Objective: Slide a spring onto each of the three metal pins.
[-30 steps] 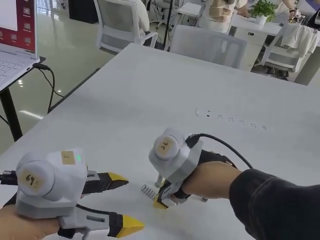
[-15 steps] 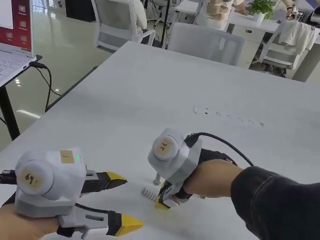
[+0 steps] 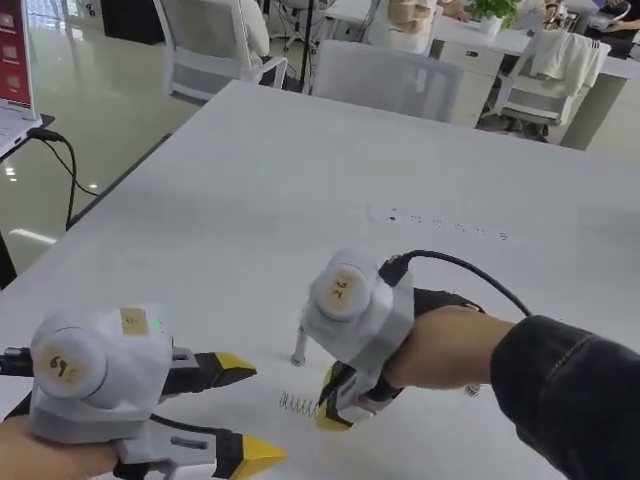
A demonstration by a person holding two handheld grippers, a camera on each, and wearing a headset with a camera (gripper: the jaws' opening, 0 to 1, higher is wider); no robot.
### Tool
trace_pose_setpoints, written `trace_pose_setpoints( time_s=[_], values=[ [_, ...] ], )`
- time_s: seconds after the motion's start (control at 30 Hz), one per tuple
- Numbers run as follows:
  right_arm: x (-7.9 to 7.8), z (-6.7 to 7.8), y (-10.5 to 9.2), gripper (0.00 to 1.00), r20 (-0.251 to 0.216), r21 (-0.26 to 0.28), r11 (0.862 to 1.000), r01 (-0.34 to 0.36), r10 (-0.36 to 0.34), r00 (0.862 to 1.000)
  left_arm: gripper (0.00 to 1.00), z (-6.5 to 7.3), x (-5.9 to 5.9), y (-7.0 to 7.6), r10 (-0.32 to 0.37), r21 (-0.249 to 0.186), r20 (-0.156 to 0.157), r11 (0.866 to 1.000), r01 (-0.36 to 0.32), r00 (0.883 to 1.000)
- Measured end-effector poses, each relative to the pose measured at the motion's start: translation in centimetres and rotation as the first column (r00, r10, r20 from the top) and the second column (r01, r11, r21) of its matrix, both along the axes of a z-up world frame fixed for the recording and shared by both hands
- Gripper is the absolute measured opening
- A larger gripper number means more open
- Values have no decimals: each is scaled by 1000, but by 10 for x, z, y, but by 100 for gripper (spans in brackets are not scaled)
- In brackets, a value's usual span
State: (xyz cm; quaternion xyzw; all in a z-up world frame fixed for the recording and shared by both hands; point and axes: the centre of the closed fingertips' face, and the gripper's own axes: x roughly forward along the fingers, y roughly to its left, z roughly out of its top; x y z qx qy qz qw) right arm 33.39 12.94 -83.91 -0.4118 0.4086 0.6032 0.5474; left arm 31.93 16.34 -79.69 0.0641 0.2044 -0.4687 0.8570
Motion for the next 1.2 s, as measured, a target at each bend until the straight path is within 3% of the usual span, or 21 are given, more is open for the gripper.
trace_pose_setpoints(
  time_s=[0.17,0.47,1.2],
  values=[
    [-16,13,-6,8,-11,5,997,-75,75,997,44,1,-3,-8,-34,0,0,999,34,999],
    [-29,29,-8,8,1,24,988,-154,154,988,36,5,-8,-20,-92,-1,11,996,92,996],
    [-43,37,-15,8,18,16,967,-254,254,967,9,10,-23,-37,-194,-1,34,981,194,980]
  ],
)
